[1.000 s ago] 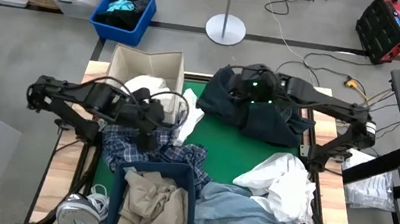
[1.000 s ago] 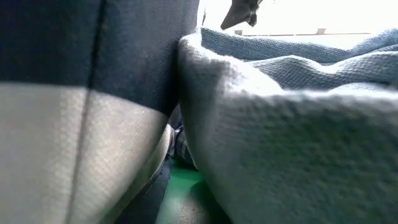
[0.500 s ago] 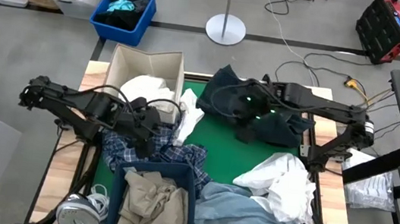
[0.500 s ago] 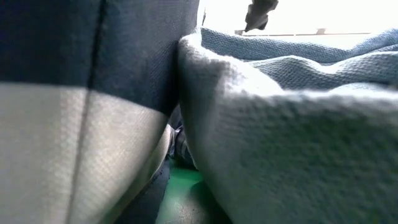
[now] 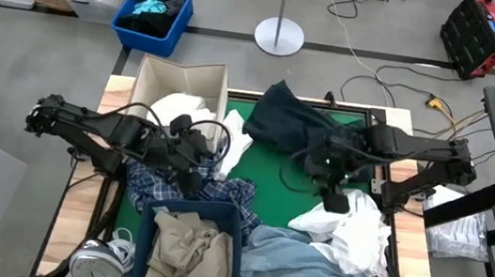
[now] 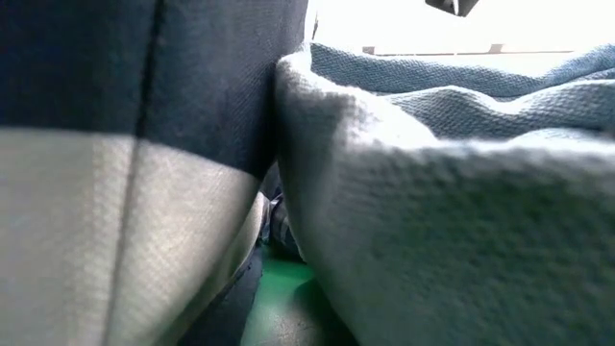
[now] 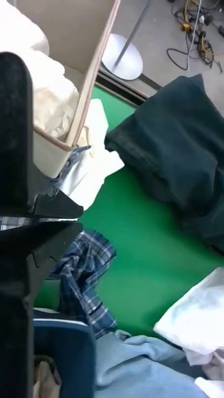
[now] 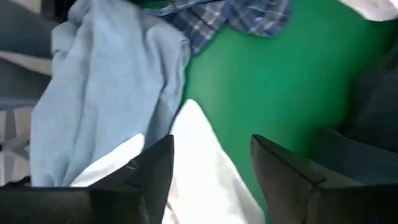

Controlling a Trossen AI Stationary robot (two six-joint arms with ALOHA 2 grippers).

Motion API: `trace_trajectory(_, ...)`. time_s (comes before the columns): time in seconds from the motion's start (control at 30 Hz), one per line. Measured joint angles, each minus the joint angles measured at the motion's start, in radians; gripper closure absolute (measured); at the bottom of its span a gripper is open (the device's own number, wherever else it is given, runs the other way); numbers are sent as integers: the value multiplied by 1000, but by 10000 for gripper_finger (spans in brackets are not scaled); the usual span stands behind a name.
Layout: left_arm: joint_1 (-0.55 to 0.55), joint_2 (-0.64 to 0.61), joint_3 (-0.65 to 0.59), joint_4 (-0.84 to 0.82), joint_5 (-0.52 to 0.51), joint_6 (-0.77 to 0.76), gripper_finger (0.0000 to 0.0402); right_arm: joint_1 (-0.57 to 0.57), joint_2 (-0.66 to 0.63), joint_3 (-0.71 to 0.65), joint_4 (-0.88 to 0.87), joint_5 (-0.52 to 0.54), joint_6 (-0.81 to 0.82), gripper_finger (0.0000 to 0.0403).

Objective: Sort clothes
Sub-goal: Put the light blue pants into the blue laundry organizer

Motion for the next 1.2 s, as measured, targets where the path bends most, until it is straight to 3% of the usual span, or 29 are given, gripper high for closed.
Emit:
trace_trajectory(0.23, 1, 17, 0, 89, -3, -3, 402, 85, -2, -147, 200, 1, 96, 175)
trace_trajectory(0.53, 1, 29, 0, 119, -3, -34, 402, 96, -2, -397, 481, -1, 167, 174)
trace_trajectory(0.67, 1, 29, 0, 144, -10, -38, 402, 97, 5, -502, 683, -59, 231, 174)
trace_trajectory(0.8, 1, 29, 0, 176, -21, -39, 402, 108, 26, -584, 832, -186, 361, 174)
trace_trajectory(0.93, 1, 29, 0, 184, -24, -56, 402, 158, 29, -609, 862, -257, 401, 174)
trace_trajectory(1.2, 1, 29, 0, 191, -27, -118, 402, 304, 49, -593, 855, -212, 372, 174)
